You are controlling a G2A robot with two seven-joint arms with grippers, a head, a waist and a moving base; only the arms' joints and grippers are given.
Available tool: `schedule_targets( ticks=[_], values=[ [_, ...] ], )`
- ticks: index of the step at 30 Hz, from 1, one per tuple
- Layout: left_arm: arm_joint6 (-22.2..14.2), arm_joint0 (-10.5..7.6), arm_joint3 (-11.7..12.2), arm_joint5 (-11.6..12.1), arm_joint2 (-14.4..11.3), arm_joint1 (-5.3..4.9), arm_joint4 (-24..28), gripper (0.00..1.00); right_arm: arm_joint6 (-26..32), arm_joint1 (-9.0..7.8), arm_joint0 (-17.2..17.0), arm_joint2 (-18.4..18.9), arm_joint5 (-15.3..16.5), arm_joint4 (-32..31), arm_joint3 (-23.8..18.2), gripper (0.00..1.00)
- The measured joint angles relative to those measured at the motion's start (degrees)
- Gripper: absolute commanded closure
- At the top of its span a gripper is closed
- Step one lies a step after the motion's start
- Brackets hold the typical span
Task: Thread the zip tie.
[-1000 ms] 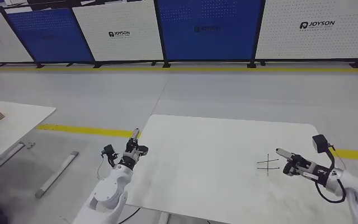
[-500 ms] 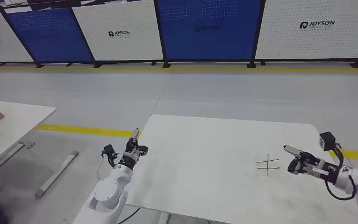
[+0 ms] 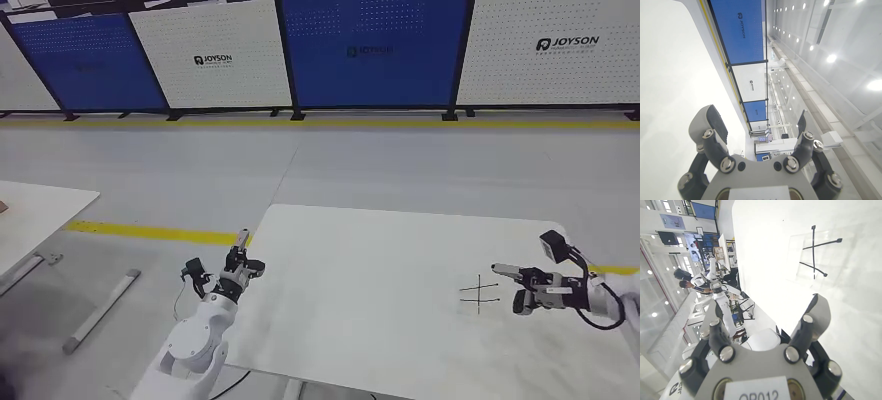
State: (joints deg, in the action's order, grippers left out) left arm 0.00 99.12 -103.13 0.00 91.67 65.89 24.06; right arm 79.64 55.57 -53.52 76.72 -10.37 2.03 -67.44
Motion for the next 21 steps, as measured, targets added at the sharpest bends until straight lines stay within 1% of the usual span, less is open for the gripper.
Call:
schedule_targets(
  ticks=[9,13,16,18,21],
  values=[
    [0.0,0.0,0.0,0.0,0.0,0.0,0.0,0.0,-0.47,-0.04,-0.43,0.3,0.39,0.47,0.14,0.0],
    [0.0,0.0,0.0,0.0,0.0,0.0,0.0,0.0,0.01,-0.77,-0.64,1.34,1.55,0.78,1.42,0.0],
    [0.0,0.0,0.0,0.0,0.0,0.0,0.0,0.0,0.01,-1.4,-0.03,0.21,1.25,-0.29,2.29,0.0],
    [0.0,0.0,0.0,0.0,0.0,0.0,0.0,0.0,0.0,-1.69,0.8,-1.29,1.39,-1.29,3.16,0.0],
    [0.0,0.0,0.0,0.0,0.0,0.0,0.0,0.0,0.0,-1.72,2.66,-4.81,2.59,-4.17,4.62,0.0]
  ],
)
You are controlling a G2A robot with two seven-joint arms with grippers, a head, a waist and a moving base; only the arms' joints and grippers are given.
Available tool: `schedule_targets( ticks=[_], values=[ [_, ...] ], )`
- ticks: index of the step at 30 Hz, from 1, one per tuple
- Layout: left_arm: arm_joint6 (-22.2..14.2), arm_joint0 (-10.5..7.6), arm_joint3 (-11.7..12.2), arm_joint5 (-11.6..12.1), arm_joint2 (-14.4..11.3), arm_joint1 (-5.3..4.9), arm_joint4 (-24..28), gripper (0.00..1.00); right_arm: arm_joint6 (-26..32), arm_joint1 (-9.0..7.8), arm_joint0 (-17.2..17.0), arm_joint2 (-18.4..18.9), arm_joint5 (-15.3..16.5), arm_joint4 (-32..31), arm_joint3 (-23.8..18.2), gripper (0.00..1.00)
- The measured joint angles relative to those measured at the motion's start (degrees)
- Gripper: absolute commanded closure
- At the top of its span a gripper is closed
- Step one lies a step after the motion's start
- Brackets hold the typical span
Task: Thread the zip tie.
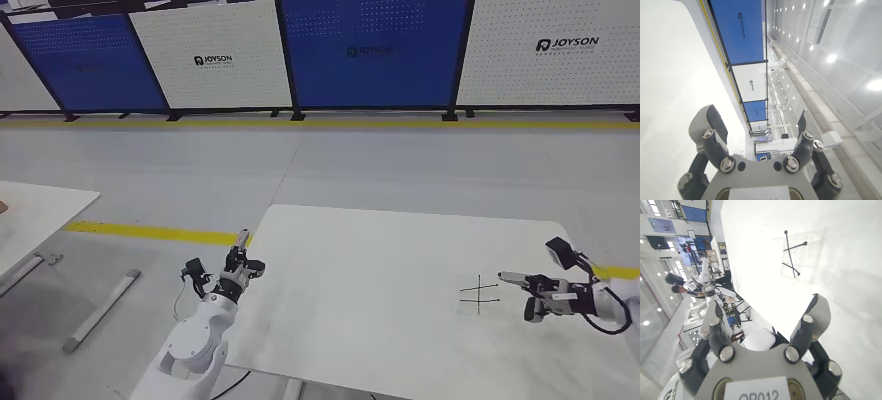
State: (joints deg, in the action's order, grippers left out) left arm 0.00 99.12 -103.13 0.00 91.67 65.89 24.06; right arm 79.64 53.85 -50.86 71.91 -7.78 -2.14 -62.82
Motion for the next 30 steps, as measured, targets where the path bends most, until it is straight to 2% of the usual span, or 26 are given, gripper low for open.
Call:
schedule_targets(
  ticks=[6,19,25,30],
  values=[
    [0.0,0.0,0.0,0.0,0.0,0.0,0.0,0.0,-1.43,1.19,3.87,-5.06,3.04,-1.49,5.44,0.0],
    [0.0,0.0,0.0,0.0,0.0,0.0,0.0,0.0,-1.22,1.22,3.76,-5.48,3.54,-1.57,4.99,0.0],
    [0.0,0.0,0.0,0.0,0.0,0.0,0.0,0.0,0.02,1.45,6.22,-9.16,2.34,-2.74,5.75,0.0],
    [0.0,0.0,0.0,0.0,0.0,0.0,0.0,0.0,0.0,1.47,6.6,-9.45,2.23,-2.81,6.28,0.0]
  ],
)
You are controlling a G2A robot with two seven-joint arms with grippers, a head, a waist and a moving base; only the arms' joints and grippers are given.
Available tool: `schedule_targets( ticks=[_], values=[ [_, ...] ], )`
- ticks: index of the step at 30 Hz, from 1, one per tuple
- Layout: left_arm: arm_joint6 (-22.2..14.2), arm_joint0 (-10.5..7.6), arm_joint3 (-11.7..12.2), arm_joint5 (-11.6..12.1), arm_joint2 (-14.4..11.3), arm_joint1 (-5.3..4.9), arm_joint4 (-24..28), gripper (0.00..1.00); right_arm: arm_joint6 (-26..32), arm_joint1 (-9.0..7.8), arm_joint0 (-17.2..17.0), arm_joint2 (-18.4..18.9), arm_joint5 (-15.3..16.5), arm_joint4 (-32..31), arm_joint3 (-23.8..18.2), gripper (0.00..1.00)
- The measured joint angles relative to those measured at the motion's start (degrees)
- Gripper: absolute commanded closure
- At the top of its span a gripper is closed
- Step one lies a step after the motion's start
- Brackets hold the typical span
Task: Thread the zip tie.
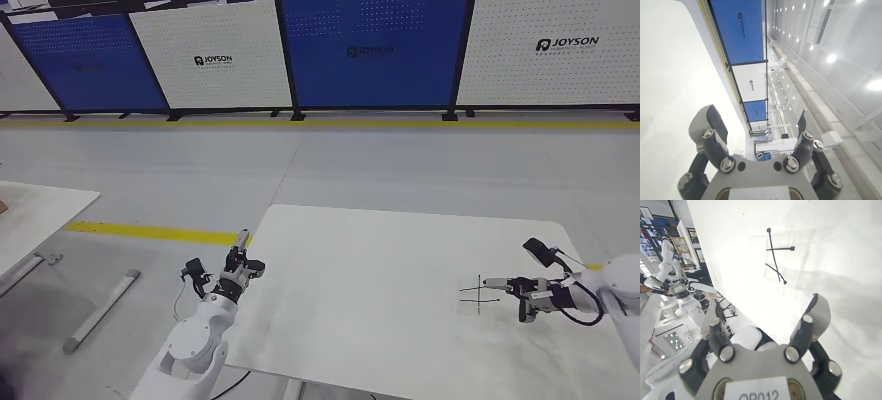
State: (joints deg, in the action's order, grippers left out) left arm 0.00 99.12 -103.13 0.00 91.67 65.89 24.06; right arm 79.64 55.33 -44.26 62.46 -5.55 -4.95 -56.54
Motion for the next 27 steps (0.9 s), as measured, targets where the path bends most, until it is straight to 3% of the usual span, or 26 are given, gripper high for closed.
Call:
schedule_targets(
  ticks=[10,11,12,15,17,27],
  values=[
    [0.0,0.0,0.0,0.0,0.0,0.0,0.0,0.0,-1.99,-0.04,-0.2,0.06,-0.8,-0.7,0.1,0.0],
    [0.0,0.0,0.0,0.0,0.0,0.0,0.0,0.0,-2.91,-0.03,-0.2,-0.08,-1.51,-1.11,-0.08,0.15],
    [0.0,0.0,0.0,0.0,0.0,0.0,0.0,0.0,-2.97,-0.03,-0.08,-0.2,-2.03,-1.36,-0.21,0.19],
    [0.0,0.0,0.0,0.0,0.0,0.0,0.0,0.0,-1.97,-0.1,0.56,-0.56,-3.21,-2.16,-0.07,0.49],
    [0.0,0.0,0.0,0.0,0.0,0.0,0.0,0.0,-1.56,-0.1,0.99,-0.94,-3.85,-2.78,0.27,0.56],
    [0.0,0.0,0.0,0.0,0.0,0.0,0.0,0.0,-1.99,1.05,3.55,-4.17,-5.34,-3.42,4.77,0.6]
  ],
)
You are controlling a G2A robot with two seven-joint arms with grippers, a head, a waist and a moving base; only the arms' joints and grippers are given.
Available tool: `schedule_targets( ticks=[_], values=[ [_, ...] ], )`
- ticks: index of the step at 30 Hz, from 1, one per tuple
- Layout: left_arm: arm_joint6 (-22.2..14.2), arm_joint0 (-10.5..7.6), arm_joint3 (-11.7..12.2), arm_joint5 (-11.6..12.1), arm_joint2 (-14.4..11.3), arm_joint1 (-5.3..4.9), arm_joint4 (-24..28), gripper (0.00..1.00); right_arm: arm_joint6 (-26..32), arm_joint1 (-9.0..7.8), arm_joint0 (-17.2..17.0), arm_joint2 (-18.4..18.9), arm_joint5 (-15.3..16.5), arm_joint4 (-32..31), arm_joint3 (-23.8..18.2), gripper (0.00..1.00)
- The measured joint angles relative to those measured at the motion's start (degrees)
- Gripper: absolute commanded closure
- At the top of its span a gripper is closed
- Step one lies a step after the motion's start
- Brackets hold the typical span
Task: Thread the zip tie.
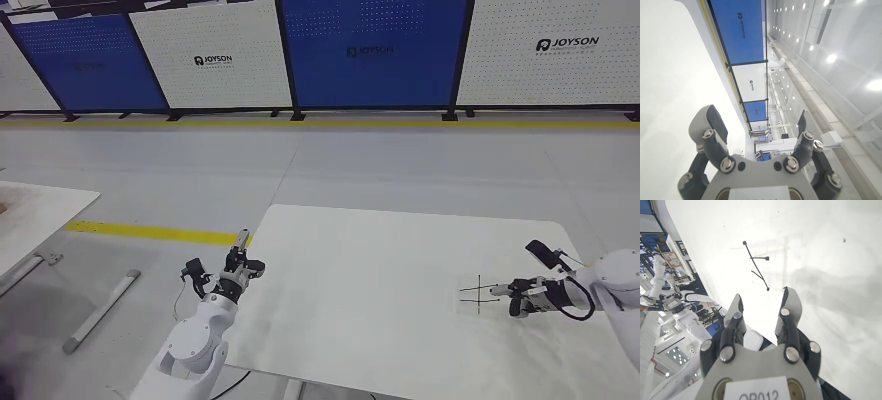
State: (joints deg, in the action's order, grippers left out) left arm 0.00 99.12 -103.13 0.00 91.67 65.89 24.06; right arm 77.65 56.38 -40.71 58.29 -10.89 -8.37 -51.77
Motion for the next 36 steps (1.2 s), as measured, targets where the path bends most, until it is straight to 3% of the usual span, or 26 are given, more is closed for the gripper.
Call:
schedule_targets(
  ticks=[12,14,23,27,30,36],
  values=[
    [0.0,0.0,0.0,0.0,0.0,0.0,0.0,0.0,-1.37,1.29,2.47,-2.83,-0.6,-0.52,3.47,0.69],
    [0.0,0.0,0.0,0.0,0.0,0.0,0.0,0.0,-1.48,1.49,2.64,-3.24,-0.58,-0.49,3.74,0.74],
    [0.0,0.0,0.0,0.0,0.0,0.0,0.0,0.0,-1.55,2.1,3.54,-4.51,-0.67,-0.7,5.13,0.78],
    [0.0,0.0,0.0,0.0,0.0,0.0,0.0,0.0,-1.63,2.23,3.82,-4.76,-0.42,-0.81,5.61,0.94],
    [0.0,0.0,0.0,0.0,0.0,0.0,0.0,0.0,-1.84,2.29,3.93,-4.97,-0.4,-1.19,5.7,1.0],
    [0.0,0.0,0.0,0.0,0.0,0.0,0.0,0.0,-1.88,2.33,4.08,-5.01,-0.22,-1.27,5.85,1.0]
  ],
)
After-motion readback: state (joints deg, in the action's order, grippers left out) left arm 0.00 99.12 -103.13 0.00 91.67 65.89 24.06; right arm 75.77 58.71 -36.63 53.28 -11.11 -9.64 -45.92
